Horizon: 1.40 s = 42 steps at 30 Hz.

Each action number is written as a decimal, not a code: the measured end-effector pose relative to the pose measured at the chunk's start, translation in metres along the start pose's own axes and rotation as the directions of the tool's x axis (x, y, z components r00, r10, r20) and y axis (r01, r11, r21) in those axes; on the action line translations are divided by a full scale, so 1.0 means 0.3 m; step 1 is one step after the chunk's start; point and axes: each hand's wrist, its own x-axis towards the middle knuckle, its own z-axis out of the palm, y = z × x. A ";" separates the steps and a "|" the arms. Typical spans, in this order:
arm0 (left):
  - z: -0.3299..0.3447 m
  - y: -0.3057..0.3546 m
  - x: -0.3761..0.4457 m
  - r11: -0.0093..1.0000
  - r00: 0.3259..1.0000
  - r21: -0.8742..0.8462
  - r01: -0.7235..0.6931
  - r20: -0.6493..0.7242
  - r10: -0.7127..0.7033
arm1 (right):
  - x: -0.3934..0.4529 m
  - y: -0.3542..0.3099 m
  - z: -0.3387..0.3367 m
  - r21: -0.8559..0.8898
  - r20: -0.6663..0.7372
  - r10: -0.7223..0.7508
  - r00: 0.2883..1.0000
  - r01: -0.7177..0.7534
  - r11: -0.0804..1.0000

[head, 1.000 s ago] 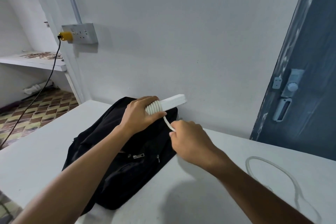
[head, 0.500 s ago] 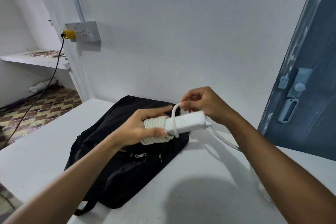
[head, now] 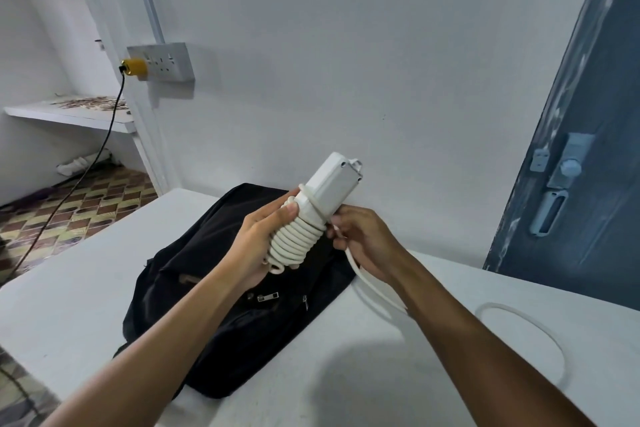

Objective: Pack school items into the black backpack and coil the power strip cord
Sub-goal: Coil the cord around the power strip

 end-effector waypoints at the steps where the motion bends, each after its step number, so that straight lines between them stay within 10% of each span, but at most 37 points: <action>1: 0.006 -0.001 -0.002 1.000 1.000 0.031 0.002 0.008 -0.003 | 0.000 0.007 0.003 -0.049 -0.028 0.011 1.000 -0.012 0.999; 22: 0.004 -0.002 -0.016 0.967 0.995 0.254 0.023 0.092 -0.048 | -0.051 0.024 0.043 -0.157 -0.123 0.180 0.976 -0.199 0.967; 27: 0.007 0.034 0.006 0.822 0.985 0.564 -0.083 0.174 -0.020 | -0.058 0.028 0.065 -0.182 -0.254 0.053 0.966 -0.102 0.978; 42: 0.017 0.082 0.001 0.873 0.995 0.488 -0.007 0.094 -0.045 | -0.075 -0.024 0.115 -0.250 -0.317 0.051 0.947 -0.135 0.959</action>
